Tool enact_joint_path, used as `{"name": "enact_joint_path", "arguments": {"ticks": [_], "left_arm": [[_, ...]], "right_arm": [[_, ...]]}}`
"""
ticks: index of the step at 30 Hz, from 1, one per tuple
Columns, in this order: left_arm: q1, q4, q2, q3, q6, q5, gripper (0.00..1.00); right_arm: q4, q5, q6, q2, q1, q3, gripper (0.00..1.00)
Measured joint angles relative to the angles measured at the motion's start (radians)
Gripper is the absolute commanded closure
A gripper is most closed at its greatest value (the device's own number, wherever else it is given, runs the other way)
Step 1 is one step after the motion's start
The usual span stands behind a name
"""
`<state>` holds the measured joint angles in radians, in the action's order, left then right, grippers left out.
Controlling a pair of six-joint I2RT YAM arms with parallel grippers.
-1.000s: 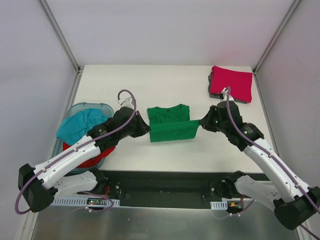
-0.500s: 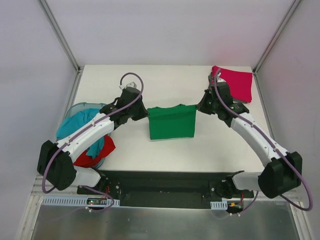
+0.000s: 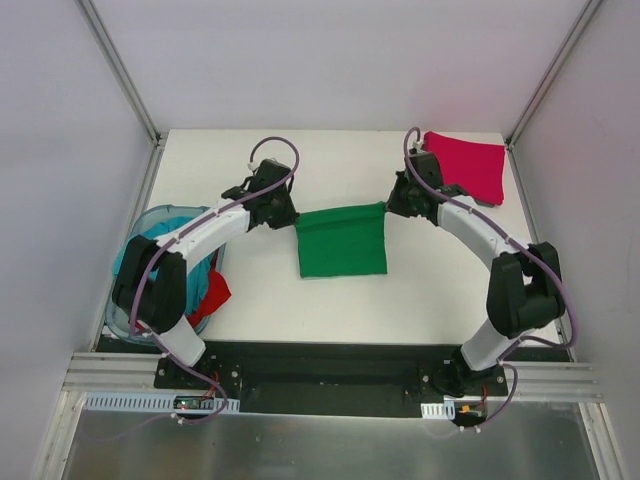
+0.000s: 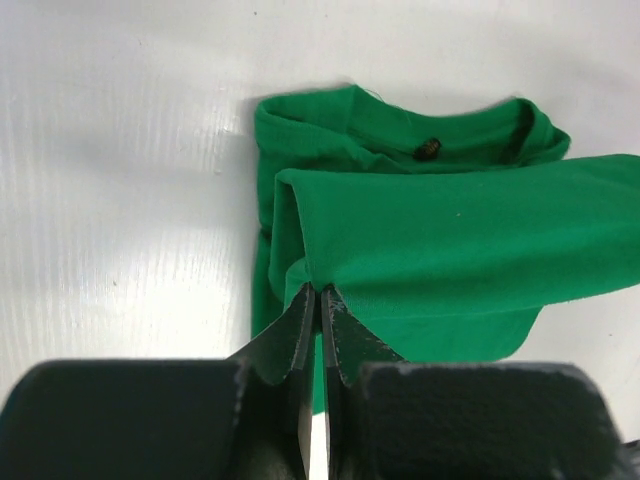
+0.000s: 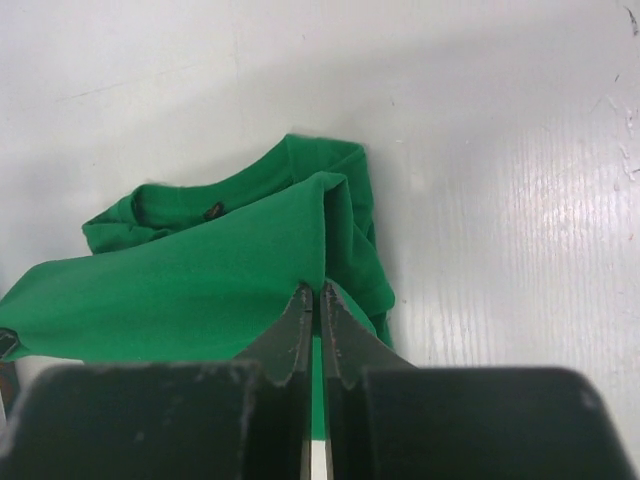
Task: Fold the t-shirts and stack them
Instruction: Fold the long partially folded tshirt into a neat square, then put the neatly folded tshirt into the corner of the board with the right arm
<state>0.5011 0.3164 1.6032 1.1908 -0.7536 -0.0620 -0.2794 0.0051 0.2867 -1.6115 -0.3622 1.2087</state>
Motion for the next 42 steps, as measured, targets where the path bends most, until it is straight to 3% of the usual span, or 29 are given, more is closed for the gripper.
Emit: {"name": "enact_joint_path", "arguments": {"ticks": [3, 7, 8, 9, 10, 12, 17, 25, 32, 42], "left_arm": [[-0.019, -0.005, 0.064, 0.029, 0.008, 0.016, 0.98], [-0.035, -0.004, 0.143, 0.064, 0.021, 0.035, 0.44], [-0.041, -0.003, 0.155, 0.066, 0.025, 0.034, 0.31], [-0.049, 0.000, 0.162, 0.068, 0.028, 0.031, 0.10], [-0.058, 0.006, 0.165, 0.068, 0.033, 0.030, 0.01], [-0.067, 0.013, 0.164, 0.069, 0.042, 0.028, 0.01], [-0.076, 0.009, 0.117, 0.069, 0.053, 0.083, 0.01], [-0.074, -0.121, 0.055, 0.034, 0.067, 0.335, 0.01], [-0.074, -0.186, 0.275, 0.151, 0.066, 0.459, 0.01], [-0.077, -0.144, 0.422, 0.235, 0.066, 0.366, 0.01]], "right_arm": [[0.012, -0.003, 0.000, -0.053, 0.006, 0.024, 0.97], [0.046, -0.001, -0.001, -0.119, 0.014, 0.041, 0.74], [0.049, -0.002, -0.001, -0.136, 0.019, 0.050, 0.59], [0.049, -0.005, 0.001, -0.151, 0.024, 0.060, 0.49], [0.042, -0.011, -0.008, -0.172, 0.033, 0.082, 0.41], [0.040, -0.021, -0.009, -0.189, 0.041, 0.105, 0.04], [0.037, -0.038, -0.023, -0.143, 0.045, 0.100, 0.04], [0.088, -0.183, -0.014, 0.022, 0.030, -0.035, 0.04], [0.161, -0.271, 0.008, -0.061, 0.023, -0.039, 0.04], [0.158, -0.313, -0.034, -0.303, 0.023, 0.074, 0.04]]}}
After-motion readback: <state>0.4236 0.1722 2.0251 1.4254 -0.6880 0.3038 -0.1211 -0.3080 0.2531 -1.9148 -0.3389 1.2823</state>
